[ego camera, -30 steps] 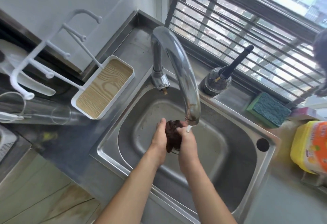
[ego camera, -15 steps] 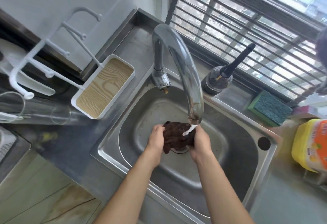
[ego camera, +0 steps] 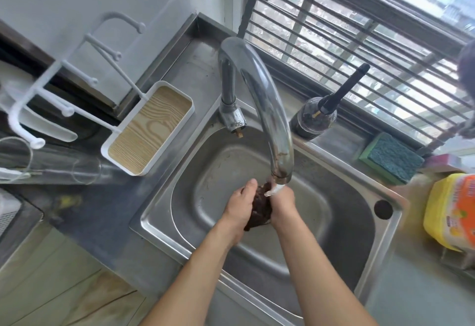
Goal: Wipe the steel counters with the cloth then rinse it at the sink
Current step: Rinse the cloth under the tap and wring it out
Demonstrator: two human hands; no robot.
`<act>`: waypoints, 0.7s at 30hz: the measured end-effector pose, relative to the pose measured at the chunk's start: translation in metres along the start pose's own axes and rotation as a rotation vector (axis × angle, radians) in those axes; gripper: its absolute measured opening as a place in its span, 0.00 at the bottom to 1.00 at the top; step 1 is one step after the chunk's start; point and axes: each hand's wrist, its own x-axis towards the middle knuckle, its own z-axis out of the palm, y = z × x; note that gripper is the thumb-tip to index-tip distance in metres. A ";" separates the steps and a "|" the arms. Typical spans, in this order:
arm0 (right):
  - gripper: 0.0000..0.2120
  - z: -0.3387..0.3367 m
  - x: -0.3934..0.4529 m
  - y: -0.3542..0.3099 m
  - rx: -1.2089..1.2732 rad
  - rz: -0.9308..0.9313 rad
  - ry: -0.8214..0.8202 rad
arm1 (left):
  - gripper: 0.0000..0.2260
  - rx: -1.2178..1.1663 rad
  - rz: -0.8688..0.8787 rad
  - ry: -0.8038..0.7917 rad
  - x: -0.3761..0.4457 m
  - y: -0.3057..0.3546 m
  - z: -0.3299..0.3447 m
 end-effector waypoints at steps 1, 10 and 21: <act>0.11 -0.005 0.001 -0.003 0.098 0.067 -0.049 | 0.15 -0.020 0.011 0.046 0.005 0.000 -0.005; 0.10 0.013 -0.027 0.052 -0.167 -0.604 -0.159 | 0.22 -0.106 -0.121 0.087 0.005 0.005 0.003; 0.08 -0.009 0.008 0.006 0.201 0.103 -0.117 | 0.14 -0.111 -0.077 0.107 -0.002 0.008 -0.004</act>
